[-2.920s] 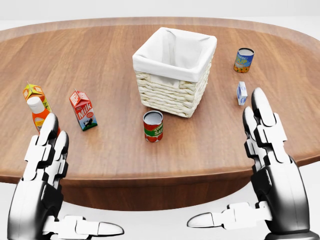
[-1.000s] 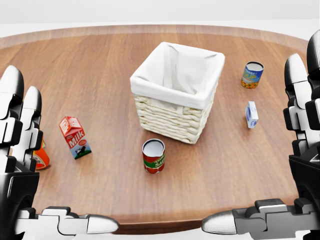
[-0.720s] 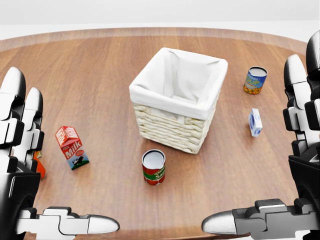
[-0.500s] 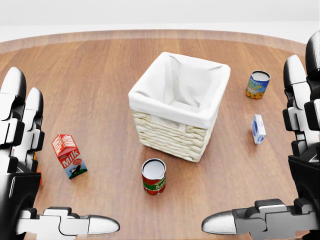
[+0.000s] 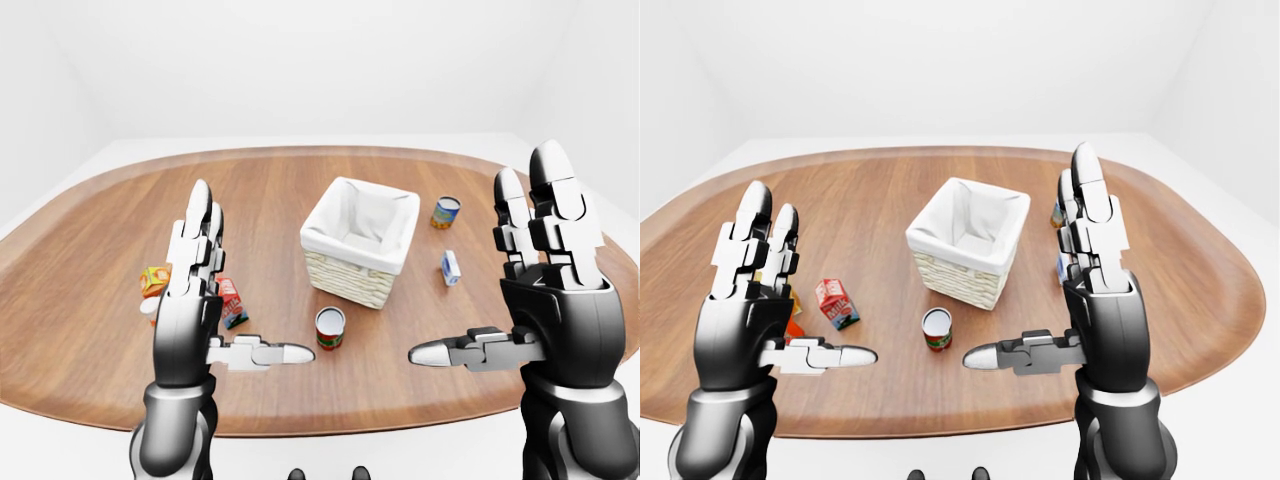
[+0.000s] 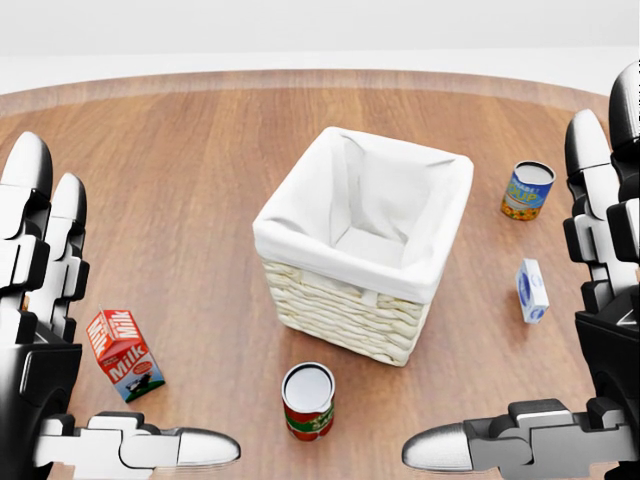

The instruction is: Pick the milk and place it in the basket.

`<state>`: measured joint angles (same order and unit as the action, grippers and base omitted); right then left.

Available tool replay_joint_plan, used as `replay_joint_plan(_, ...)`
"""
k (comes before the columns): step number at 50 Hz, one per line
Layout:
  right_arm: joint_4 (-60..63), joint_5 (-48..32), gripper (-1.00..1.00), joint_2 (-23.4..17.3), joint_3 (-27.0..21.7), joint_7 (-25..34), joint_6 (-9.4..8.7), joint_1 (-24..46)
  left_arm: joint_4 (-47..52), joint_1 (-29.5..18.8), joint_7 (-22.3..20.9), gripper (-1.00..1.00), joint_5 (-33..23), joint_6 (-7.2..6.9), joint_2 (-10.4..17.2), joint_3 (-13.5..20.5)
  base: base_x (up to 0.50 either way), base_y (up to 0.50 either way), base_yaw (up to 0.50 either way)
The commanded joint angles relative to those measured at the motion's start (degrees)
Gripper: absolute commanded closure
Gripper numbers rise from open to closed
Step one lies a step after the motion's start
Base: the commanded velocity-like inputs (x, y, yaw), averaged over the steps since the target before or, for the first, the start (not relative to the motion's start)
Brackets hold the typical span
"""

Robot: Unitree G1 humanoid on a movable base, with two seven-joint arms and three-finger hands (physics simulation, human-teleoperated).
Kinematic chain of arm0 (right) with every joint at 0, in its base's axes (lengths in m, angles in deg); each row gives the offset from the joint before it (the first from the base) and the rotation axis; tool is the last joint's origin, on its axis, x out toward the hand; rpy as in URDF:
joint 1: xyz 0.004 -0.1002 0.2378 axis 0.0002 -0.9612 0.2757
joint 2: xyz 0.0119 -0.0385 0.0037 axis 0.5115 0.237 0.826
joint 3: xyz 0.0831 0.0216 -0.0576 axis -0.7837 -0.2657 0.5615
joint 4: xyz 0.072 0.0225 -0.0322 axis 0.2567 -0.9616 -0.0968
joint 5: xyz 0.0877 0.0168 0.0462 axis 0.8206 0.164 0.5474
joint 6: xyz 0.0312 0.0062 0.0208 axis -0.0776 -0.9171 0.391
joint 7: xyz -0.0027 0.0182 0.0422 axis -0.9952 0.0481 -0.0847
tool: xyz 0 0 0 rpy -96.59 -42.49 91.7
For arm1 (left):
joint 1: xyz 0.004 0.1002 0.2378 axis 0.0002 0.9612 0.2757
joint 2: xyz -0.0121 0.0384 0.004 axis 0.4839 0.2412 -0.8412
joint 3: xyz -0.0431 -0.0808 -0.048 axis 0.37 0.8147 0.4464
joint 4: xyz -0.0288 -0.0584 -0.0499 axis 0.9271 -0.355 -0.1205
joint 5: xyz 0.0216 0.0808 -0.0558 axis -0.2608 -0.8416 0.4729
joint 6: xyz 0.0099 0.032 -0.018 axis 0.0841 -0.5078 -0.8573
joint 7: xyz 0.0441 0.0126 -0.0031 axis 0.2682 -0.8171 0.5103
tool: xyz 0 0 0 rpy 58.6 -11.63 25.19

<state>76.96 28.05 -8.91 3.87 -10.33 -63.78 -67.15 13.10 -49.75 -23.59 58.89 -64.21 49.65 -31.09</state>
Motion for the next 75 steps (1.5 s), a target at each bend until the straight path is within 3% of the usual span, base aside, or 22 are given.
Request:
replay_joint_plan(1, -0.17, -0.11, -1.00, 0.02, 0.18, 0.05, 0.00, -0.18, -0.77, -0.35, 0.30, -1.00, -0.05, 0.00, -0.06, 0.25, 0.21, 0.00, 0.00)
replay_joint_plan(52, -0.52, 0.11, -1.00, 0.09, -0.10, -0.25, 0.00, -0.17, -2.60, -0.78, 0.65, -1.00, -0.42, 0.00, -0.11, 0.63, 0.22, 0.00, 0.00)
replay_joint_plan(61, -0.79, 0.46, -1.00, 0.12, -0.30, -0.33, 0.00, -0.22, -5.08, -1.20, -0.66, -1.00, -0.54, 0.00, 0.45, 1.76, 0.05, 0.00, 0.00)
replay_joint_plan(68, -0.66, 0.55, -1.00, 0.11, -0.26, -0.27, 0.00, -0.25, -6.32, -3.53, -2.14, -1.00, -1.34, 0.00, 0.66, 5.65, 0.00, 0.00, 0.00)
replay_joint_plan(75, -0.91, 0.68, -1.00, 0.10, -0.21, -0.31, 0.00, -0.25, -5.88, -1.52, -3.99, -1.00, -3.36, 0.00, 0.62, 7.25, 0.00, 0.00, 0.00)
